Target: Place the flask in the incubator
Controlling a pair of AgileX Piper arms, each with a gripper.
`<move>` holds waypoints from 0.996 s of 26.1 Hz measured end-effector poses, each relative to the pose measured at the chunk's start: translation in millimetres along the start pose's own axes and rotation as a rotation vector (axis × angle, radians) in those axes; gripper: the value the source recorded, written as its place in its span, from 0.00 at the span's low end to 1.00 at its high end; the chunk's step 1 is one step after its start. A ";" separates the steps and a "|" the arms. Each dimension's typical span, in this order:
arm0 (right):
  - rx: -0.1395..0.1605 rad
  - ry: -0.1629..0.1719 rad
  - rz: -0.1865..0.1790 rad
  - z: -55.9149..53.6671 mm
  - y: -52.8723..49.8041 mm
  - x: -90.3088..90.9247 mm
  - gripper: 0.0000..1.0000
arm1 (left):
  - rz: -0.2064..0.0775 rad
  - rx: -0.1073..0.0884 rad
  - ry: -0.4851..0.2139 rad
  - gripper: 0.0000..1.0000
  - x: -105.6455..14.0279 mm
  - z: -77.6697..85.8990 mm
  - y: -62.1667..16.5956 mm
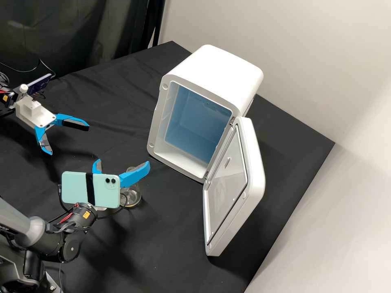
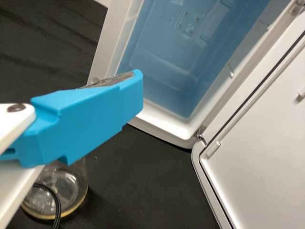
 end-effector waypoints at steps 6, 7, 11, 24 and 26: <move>0.030 -0.025 -0.046 8.9 -6.4 -2.8 1.00 | 0.002 0.001 0.000 1.00 -0.2 0.1 0.4; 0.038 -0.031 -0.052 10.6 -7.4 -3.1 1.00 | 0.002 0.001 0.000 1.00 -0.2 0.1 0.4; 0.087 -0.054 -0.091 19.6 -14.3 -5.8 1.00 | 0.005 0.002 -0.001 1.00 -0.3 0.3 0.9; 0.239 -0.162 -0.121 47.1 -31.1 -13.7 1.00 | 0.016 0.007 -0.003 1.00 -1.1 1.0 3.1; 0.245 -0.170 -0.121 48.7 -31.9 -14.5 1.00 | 0.016 0.007 -0.003 1.00 -1.1 1.0 3.1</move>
